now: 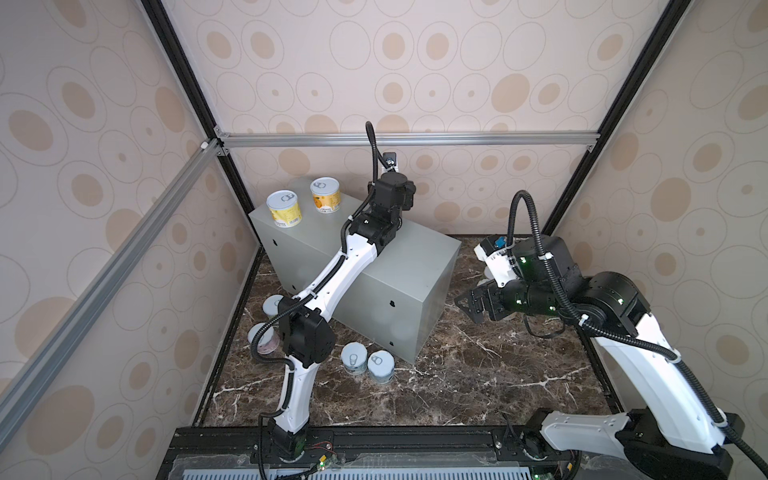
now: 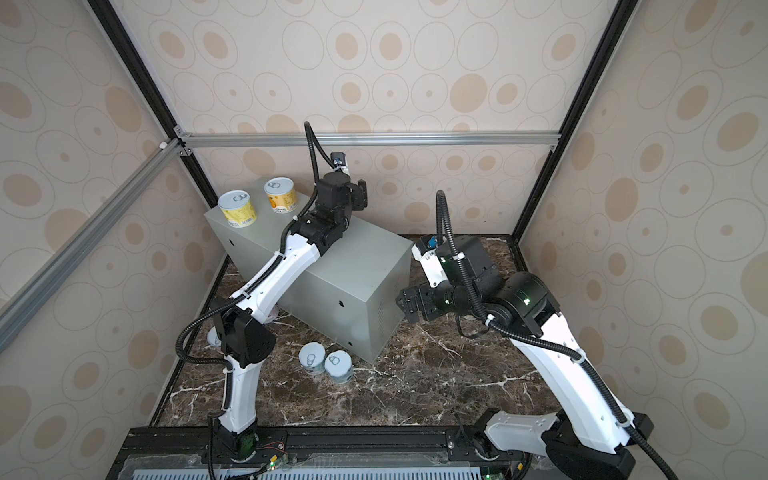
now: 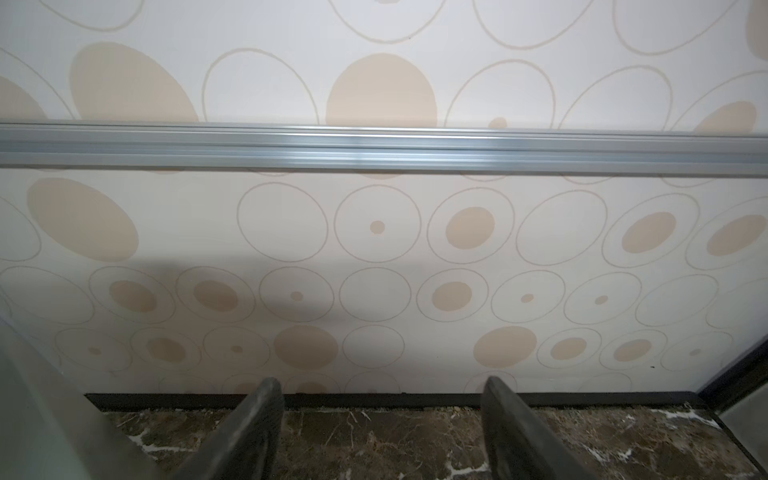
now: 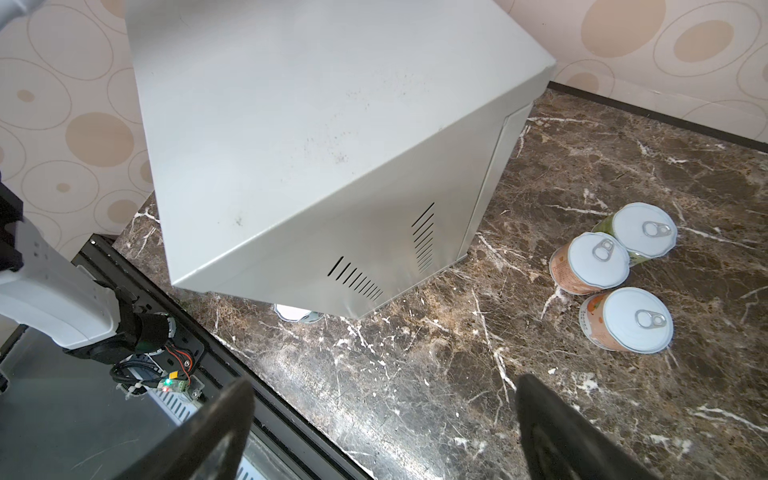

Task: Place and organize the canned foods onto the counter
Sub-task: 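Withdraw the left gripper down beside the cabinet while the right gripper retracts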

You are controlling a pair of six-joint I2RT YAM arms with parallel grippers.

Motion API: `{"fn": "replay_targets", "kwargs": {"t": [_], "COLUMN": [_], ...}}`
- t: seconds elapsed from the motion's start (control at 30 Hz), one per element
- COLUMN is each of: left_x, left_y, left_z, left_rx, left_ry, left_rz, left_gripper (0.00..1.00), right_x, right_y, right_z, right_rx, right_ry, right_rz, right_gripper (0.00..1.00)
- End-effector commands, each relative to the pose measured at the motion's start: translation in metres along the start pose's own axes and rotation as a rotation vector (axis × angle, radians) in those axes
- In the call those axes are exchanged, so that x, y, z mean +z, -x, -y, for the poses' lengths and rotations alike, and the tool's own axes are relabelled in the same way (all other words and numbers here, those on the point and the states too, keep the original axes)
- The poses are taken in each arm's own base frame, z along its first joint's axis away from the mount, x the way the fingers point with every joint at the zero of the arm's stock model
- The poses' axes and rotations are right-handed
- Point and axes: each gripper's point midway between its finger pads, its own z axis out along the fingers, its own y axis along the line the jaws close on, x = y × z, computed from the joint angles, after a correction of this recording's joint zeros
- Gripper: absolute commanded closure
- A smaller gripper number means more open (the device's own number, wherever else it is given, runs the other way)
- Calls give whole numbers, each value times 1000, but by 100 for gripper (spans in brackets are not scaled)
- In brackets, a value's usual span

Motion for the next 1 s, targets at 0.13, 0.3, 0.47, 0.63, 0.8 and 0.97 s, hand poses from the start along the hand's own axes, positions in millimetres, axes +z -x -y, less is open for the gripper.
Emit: {"fn": "replay_targets", "kwargs": {"t": [0.13,0.3,0.47,0.63,0.8,0.97], "left_x": [0,8,10,13,12,7], "left_y": [16,2,-6,-11,-13,-13], "left_z": [-37,-63,-80,-93,-111,-125], "left_rx": [-46,-76,-80,-68,-76,-85], "left_ry": [87,110,126,149,184,223], "left_rz": [74,62,58,49,55,70], "left_gripper": [22,22,22,22,21,21], "right_x": [-1,0,4,9,14,17], "right_y": [-1,-2,-1,2,3,5], "right_z": [0,1,0,-7,-6,-7], "right_rx": [24,36,47,62,58,50], "right_ry": [0,-4,-2,30,26,27], "right_rz": [-25,-35,-42,-47,-57,-61], "right_gripper": [0,0,0,0,0,0]}}
